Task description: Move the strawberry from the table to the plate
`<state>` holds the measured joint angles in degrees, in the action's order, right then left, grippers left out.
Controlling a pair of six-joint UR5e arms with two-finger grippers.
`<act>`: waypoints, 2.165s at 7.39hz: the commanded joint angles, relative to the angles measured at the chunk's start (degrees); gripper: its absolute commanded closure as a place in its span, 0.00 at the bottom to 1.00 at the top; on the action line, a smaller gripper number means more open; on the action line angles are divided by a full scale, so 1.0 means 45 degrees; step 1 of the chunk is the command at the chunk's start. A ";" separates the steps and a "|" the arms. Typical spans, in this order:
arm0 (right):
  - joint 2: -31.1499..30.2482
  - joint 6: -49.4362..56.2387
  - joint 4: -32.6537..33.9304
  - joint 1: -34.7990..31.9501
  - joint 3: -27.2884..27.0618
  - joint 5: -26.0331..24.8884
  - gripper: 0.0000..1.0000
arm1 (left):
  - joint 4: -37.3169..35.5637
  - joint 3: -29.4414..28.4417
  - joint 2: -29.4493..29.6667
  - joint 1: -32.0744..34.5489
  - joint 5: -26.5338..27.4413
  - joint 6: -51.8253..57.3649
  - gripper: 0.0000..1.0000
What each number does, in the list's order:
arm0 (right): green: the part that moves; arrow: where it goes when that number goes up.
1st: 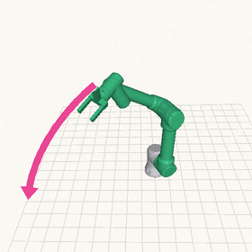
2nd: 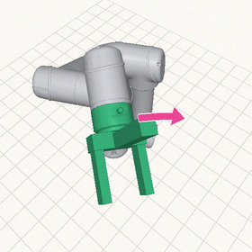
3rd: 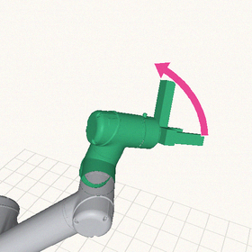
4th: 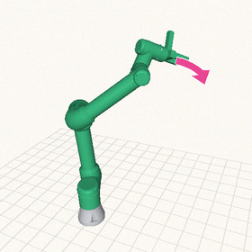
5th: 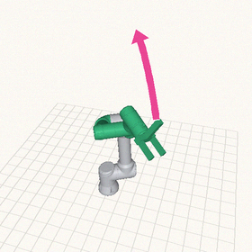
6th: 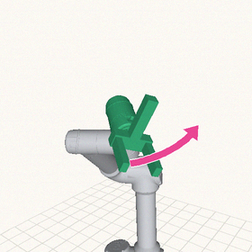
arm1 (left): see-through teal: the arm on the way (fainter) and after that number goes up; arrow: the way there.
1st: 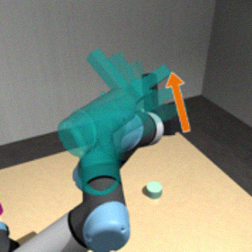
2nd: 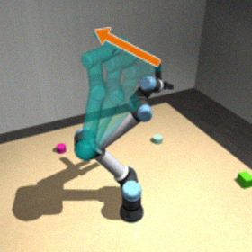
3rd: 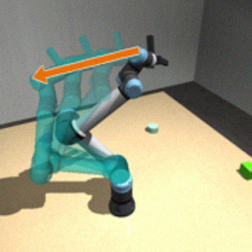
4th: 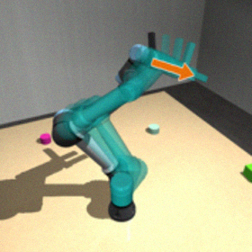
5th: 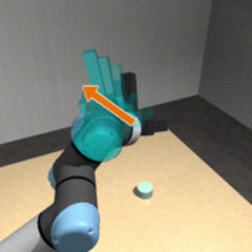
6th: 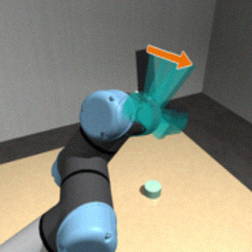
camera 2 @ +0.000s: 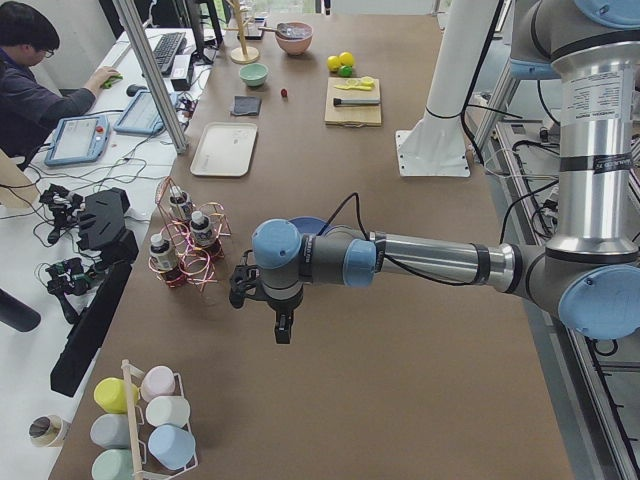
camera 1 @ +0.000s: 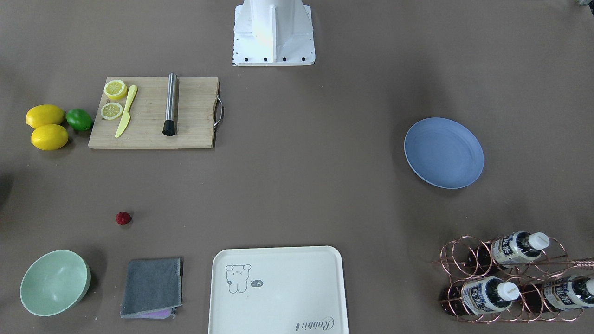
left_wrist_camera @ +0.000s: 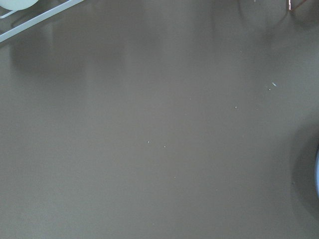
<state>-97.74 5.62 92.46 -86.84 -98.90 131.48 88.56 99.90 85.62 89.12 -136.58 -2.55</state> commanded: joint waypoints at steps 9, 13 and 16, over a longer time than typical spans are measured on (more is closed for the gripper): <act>0.0001 0.0000 -0.0019 0.0000 -0.0054 0.0001 0.00 | 0.0065 0.0163 0.0288 0.0000 -0.0019 -0.0020 0.00; 0.0001 0.0000 0.0000 0.0000 -0.0054 0.0001 0.00 | 0.0026 0.0359 0.0562 -0.0019 0.0116 -0.0097 0.00; 0.0020 0.0000 -0.0019 0.0000 -0.0055 0.0272 0.00 | 0.1752 -0.0377 0.0699 0.0000 0.0079 -0.0078 0.00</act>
<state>-97.66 5.63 92.38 -86.83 -99.17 131.84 91.49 100.44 88.65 89.08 -136.05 -2.88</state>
